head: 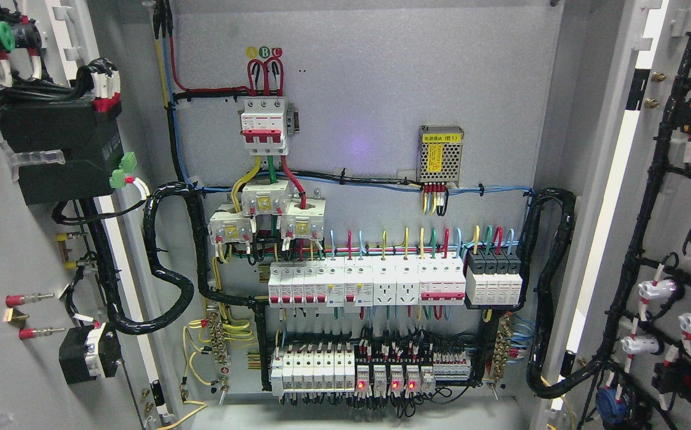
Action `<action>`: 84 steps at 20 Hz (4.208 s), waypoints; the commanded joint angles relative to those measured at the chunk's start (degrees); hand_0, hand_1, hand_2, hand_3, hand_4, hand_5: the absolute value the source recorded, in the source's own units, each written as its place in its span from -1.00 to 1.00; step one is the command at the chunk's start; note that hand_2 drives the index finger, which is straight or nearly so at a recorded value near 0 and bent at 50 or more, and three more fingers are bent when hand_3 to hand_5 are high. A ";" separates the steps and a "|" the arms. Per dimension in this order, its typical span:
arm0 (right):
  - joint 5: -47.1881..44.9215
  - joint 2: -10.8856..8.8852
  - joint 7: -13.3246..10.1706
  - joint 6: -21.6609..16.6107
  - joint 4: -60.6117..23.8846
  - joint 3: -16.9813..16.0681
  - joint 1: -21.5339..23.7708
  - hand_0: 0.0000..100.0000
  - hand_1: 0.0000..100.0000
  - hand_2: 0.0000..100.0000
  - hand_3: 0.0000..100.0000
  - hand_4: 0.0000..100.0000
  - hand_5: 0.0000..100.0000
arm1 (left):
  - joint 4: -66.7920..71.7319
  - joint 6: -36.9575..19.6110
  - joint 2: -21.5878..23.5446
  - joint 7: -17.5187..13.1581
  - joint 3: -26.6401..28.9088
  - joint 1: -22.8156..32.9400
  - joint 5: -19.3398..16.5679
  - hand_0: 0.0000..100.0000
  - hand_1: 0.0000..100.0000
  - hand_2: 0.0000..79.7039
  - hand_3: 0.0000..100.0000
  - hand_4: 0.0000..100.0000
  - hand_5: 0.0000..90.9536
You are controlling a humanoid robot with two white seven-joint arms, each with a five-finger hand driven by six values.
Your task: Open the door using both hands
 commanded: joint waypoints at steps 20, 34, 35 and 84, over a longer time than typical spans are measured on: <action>-0.31 -15.64 -25.96 -10.88 -18.13 -12.61 14.05 -0.62 -1.00 -1.00 -1.00 -1.00 -1.00 | -19.17 -0.08 1.06 0.00 -5.67 8.07 0.09 -1.00 -1.00 -1.00 -1.00 -1.00 -1.00; -0.58 -26.54 -41.56 -16.07 -32.03 -19.29 28.82 -0.62 -1.00 -1.00 -1.00 -1.00 -1.00 | -52.49 0.10 10.27 0.00 -27.98 13.53 11.57 -1.00 -1.00 -1.00 -1.00 -1.00 -1.00; -0.58 -27.06 -41.56 -16.16 -32.29 -19.46 29.60 -0.62 -1.00 -1.00 -1.00 -1.00 -1.00 | -55.30 0.10 12.29 0.00 -30.44 13.54 13.60 -1.00 -1.00 -1.00 -1.00 -1.00 -1.00; 6.81 -36.65 -41.91 -62.83 -36.25 -46.62 61.08 -0.62 -1.00 -1.00 -1.00 -1.00 -1.00 | -117.55 -13.00 29.82 0.09 -43.57 12.13 18.01 -1.00 -1.00 -1.00 -1.00 -1.00 -1.00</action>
